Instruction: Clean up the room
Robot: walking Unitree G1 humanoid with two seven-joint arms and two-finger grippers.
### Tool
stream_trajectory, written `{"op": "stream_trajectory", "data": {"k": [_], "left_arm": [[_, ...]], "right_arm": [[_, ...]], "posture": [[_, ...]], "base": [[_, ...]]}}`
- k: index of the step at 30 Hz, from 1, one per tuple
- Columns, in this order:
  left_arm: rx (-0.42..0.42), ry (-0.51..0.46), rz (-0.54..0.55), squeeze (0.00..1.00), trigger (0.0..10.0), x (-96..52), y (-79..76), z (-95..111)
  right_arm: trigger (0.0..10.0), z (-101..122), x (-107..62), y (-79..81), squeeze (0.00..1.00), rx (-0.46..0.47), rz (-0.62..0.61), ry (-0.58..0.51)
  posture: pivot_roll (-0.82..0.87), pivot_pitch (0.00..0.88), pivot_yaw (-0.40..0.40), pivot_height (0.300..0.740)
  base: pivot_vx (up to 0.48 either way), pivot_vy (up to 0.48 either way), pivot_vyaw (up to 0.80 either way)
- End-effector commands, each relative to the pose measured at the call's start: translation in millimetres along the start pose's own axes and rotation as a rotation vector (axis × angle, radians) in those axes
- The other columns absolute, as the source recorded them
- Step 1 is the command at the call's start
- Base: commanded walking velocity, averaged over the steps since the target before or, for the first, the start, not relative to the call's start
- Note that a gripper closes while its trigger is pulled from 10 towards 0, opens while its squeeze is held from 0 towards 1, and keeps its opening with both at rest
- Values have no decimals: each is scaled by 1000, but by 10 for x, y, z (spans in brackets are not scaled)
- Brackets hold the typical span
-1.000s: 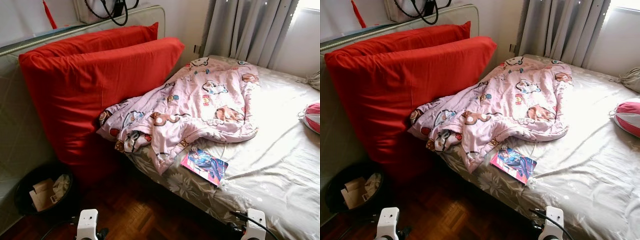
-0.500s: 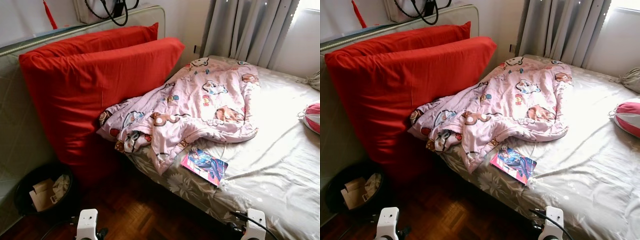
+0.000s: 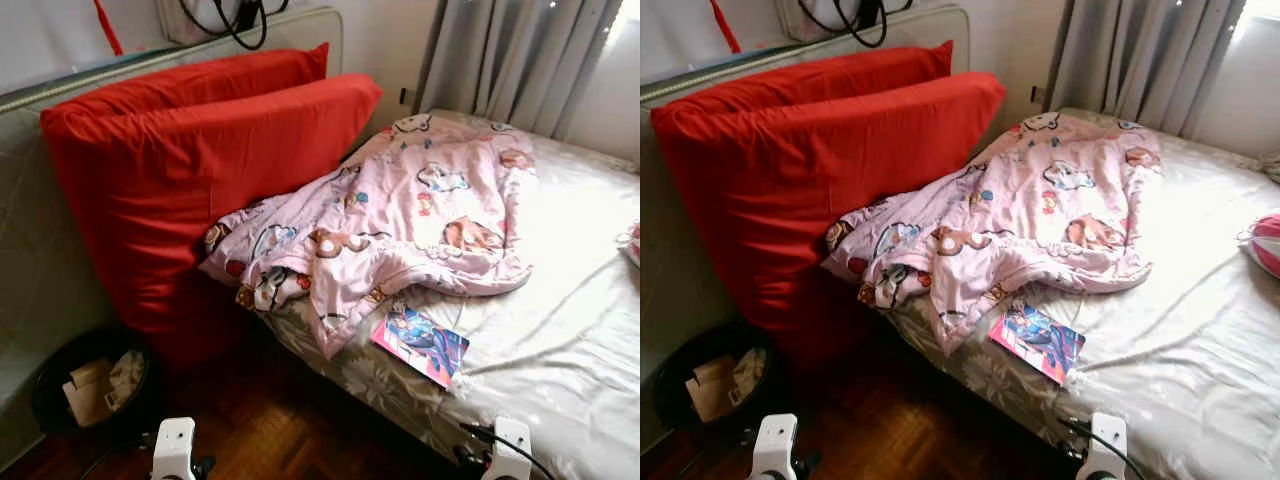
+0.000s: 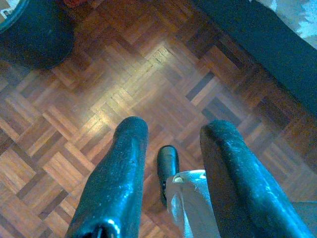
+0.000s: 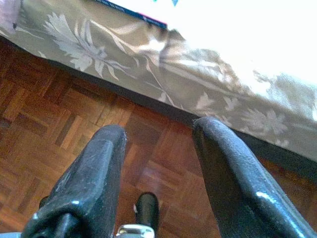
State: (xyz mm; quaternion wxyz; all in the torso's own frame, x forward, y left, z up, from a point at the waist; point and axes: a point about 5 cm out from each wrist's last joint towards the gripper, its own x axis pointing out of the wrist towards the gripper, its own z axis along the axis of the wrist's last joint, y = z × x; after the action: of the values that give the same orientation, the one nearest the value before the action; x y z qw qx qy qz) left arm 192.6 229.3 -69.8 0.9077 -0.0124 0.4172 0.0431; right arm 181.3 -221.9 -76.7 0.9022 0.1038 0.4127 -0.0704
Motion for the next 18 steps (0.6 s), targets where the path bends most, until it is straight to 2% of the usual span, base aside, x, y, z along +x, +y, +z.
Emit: {"op": "stream_trajectory", "data": {"k": [1,18], "left_arm": [[-7,-4,11,0,10000,-3,30,10],[-7,-7,8,0,10000,-2,30,16]], "right_arm": [[10000,16,6,7,0,13,-3,-4],[10000,22,7,11,0,17,2,-8]], "posture": [[5,0,-32,740],[7,0,-31,740]], "base": [[311,0,0],[312,0,0]]}}
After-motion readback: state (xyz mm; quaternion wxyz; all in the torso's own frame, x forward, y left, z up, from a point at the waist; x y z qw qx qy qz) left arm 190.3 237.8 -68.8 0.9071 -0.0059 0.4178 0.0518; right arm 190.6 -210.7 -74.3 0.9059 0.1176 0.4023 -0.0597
